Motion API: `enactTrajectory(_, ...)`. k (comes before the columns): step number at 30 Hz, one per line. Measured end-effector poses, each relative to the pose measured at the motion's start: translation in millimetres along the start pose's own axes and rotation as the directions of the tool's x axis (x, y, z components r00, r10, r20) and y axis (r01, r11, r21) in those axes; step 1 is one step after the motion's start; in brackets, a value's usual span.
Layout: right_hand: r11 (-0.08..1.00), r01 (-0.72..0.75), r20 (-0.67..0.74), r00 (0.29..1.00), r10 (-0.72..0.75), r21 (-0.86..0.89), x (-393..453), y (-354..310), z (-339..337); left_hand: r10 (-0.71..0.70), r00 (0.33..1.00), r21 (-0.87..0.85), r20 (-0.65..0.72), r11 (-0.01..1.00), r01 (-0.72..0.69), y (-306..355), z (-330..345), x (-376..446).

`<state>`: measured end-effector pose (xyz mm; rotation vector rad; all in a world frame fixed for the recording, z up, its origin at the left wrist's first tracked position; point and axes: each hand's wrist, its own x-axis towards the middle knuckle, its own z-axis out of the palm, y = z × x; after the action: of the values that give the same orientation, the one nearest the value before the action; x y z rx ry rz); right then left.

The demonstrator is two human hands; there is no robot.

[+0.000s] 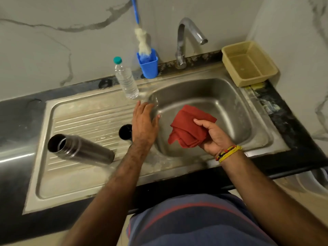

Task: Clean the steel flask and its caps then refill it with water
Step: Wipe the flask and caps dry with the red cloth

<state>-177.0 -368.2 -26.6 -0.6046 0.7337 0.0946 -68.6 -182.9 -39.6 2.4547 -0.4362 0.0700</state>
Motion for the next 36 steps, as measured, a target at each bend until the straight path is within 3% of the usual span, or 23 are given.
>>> enactTrajectory(8,0.989,0.146,-0.305,0.942,-0.139,0.0,24.2,-68.1,-51.6,0.088,0.967,0.059,0.241,0.993,-0.105,72.7,68.4,99.3)
enactTrajectory(11,0.939,0.338,-0.355,0.871,-0.338,-0.064,32.6,-118.1,-57.2,0.089,0.93,0.099,0.357,0.986,-0.132,84.7,96.7,143.2)
enactTrajectory(13,0.863,0.484,-0.366,0.784,-0.501,-0.143,42.7,-162.5,-51.2,0.046,0.907,0.145,0.42,0.982,-0.117,83.5,114.2,169.3)
enactTrajectory(15,0.735,0.592,-0.339,0.653,-0.677,-0.329,61.2,-208.5,-38.6,-0.034,0.894,0.202,0.446,0.977,-0.064,71.2,124.2,190.9)
enactTrajectory(16,0.615,0.619,-0.3,0.542,-0.785,-0.489,72.9,-230.1,-34.6,-0.085,0.886,0.233,0.456,0.972,-0.027,63.6,127.7,199.6)
enactTrajectory(18,0.262,0.549,-0.096,0.312,-0.945,-0.794,101.1,-260.4,-34.6,-0.17,0.874,0.266,0.456,0.963,0.049,48.5,134.3,210.3)
enactTrajectory(19,0.084,0.487,0.052,0.259,-0.964,-0.87,113.2,-267.1,-37.2,-0.185,0.874,0.274,0.449,0.96,0.062,43.5,137.7,211.1)
enactTrajectory(20,-0.052,0.428,0.188,0.282,-0.941,-0.902,130.2,-271.0,-43.2,-0.192,0.877,0.28,0.441,0.958,0.068,38.0,142.0,212.8)
enactTrajectory(21,-0.144,0.354,0.281,0.376,-0.883,-0.924,144.6,-274.2,-50.1,-0.191,0.879,0.291,0.436,0.955,0.063,35.4,144.9,213.2)
enactTrajectory(22,-0.219,0.237,0.315,0.521,-0.794,-0.946,156.7,-275.9,-57.1,-0.187,0.881,0.305,0.434,0.951,0.052,32.2,147.7,214.1)
enactTrajectory(23,-0.278,0.087,0.259,0.689,-0.677,-0.957,167.4,-273.6,-65.5,-0.182,0.882,0.32,0.435,0.947,0.038,30.8,148.8,214.6)
enactTrajectory(24,-0.32,-0.033,0.162,0.811,-0.562,-0.947,172.8,-270.6,-73.7,-0.176,0.887,0.326,0.426,0.945,0.031,30.3,147.9,215.3)
enactTrajectory(25,-0.31,-0.071,0.093,0.87,-0.484,-0.948,177.4,-269.2,-79.0,-0.178,0.891,0.327,0.418,0.944,0.035,28.5,145.9,216.6)
enactTrajectory(28,-0.114,0.026,0.082,0.849,-0.522,-0.993,175.8,-273.4,-75.9,-0.163,0.897,0.344,0.41,0.939,0.013,29.2,138.9,217.2)
enactTrajectory(29,-0.109,0.033,0.088,0.829,-0.552,-0.993,174.4,-273.7,-73.5,-0.166,0.893,0.361,0.417,0.933,0.005,31.2,138.9,216.7)
enactTrajectory(32,-0.214,-0.086,0.073,0.762,-0.643,-0.973,172.5,-262.2,-73.5,-0.183,0.865,0.402,0.466,0.915,-0.023,35.0,142.3,214.6)
enactTrajectory(36,-0.318,-0.245,0.036,0.738,-0.674,-0.916,174.4,-233.3,-77.2,-0.225,0.833,0.401,0.505,0.916,0.004,37.4,137.7,209.5)
